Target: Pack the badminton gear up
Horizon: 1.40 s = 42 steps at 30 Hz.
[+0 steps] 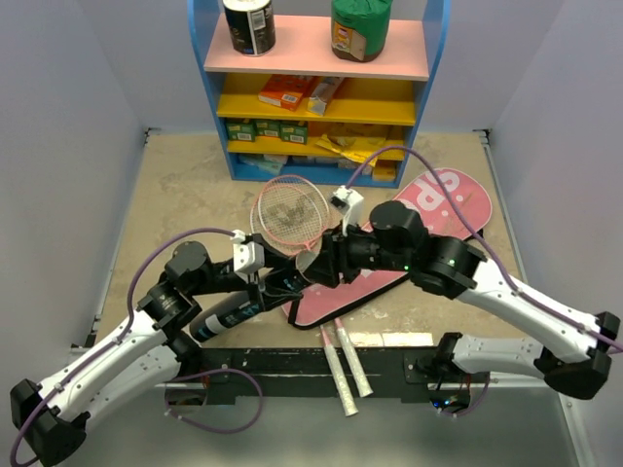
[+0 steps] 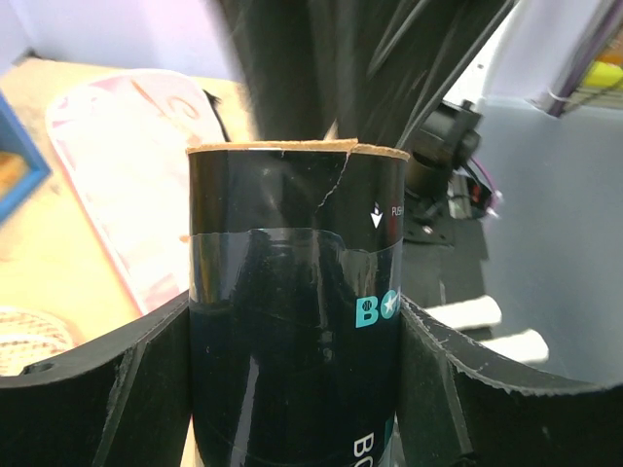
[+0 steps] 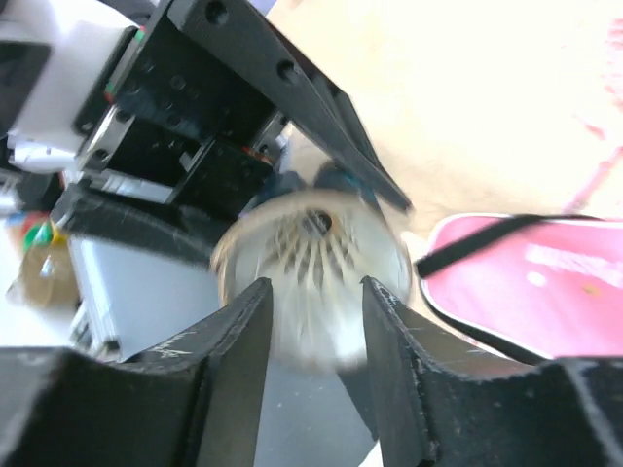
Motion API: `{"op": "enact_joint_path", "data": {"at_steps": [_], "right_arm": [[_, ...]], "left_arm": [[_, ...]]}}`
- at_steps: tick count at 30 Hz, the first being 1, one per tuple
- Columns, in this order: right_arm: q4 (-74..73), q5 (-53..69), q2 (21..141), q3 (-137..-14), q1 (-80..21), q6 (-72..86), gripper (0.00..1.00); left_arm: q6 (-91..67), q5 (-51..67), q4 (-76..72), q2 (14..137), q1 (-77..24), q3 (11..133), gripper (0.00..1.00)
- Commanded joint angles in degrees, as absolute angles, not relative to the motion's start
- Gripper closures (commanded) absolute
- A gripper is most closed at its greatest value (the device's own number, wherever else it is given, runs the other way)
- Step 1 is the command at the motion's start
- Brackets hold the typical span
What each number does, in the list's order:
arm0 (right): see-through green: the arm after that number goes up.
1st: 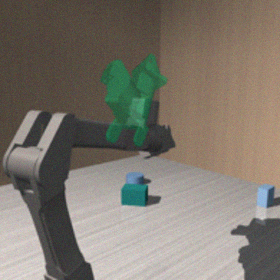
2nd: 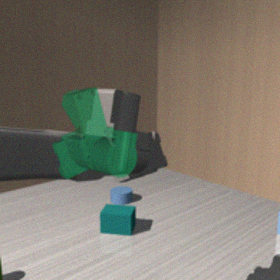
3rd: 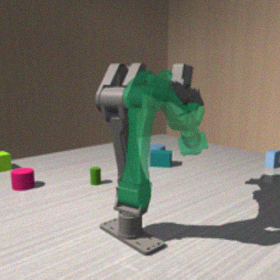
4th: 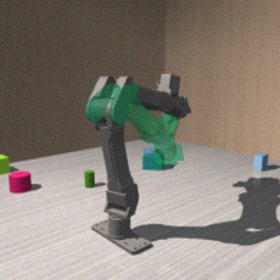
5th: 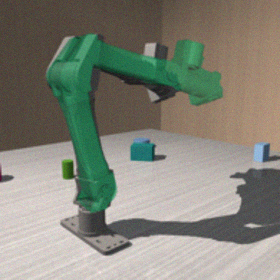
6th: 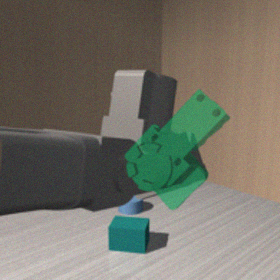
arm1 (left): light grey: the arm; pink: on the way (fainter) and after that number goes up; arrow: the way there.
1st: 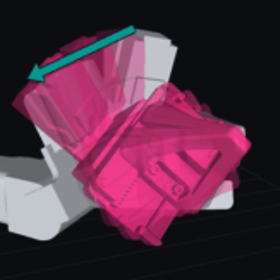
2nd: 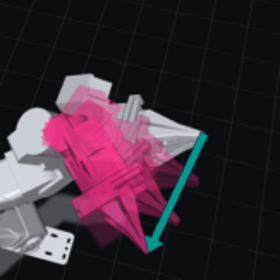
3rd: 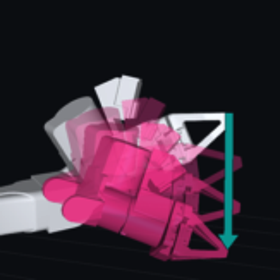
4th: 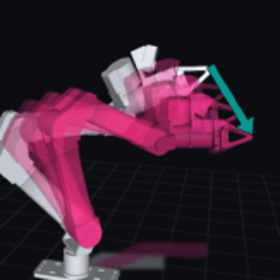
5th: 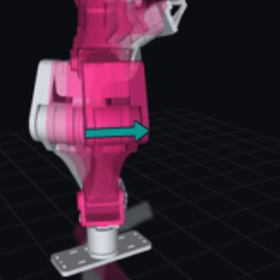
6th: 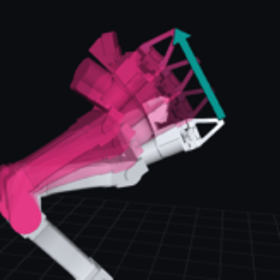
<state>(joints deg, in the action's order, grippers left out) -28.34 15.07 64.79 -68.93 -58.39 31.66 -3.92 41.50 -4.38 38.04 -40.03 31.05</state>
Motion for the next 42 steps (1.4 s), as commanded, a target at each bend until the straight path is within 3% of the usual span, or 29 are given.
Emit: {"op": "enact_joint_path", "data": {"at_steps": [1,9,16,22,28,42], "right_arm": [[-37.4,2.5,58.1,-73.6,-58.3,32.7,0.51],[-51.6,-24.5,59.5,-83.2,-56.4,35.8,0.46],[-39.9,-16.1,66.6,-72.6,-27.8,28.0,0.47],[-29.6,-13.6,74.9,-64.9,-13.4,28.6,0.47],[-24.4,-17.3,83.7,-63.3,-6.7,30.1,0.51],[-23.2,-21.9,99.0,-69.3,-2.6,28.8,0.53]], "left_arm": [[-4.0,39.0,-12.8,38.8,-39.6,32.7,1.00],[-4.1,39.4,-13.0,39.2,-39.3,32.8,1.00],[-3.9,38.8,-11.6,38.3,-39.0,33.1,1.00],[-3.0,37.1,-10.2,38.6,-39.1,33.2,1.00],[-2.9,37.4,-9.1,40.3,-39.0,33.7,1.00],[-1.3,36.2,-6.5,40.7,-39.0,34.4,1.00]]}}
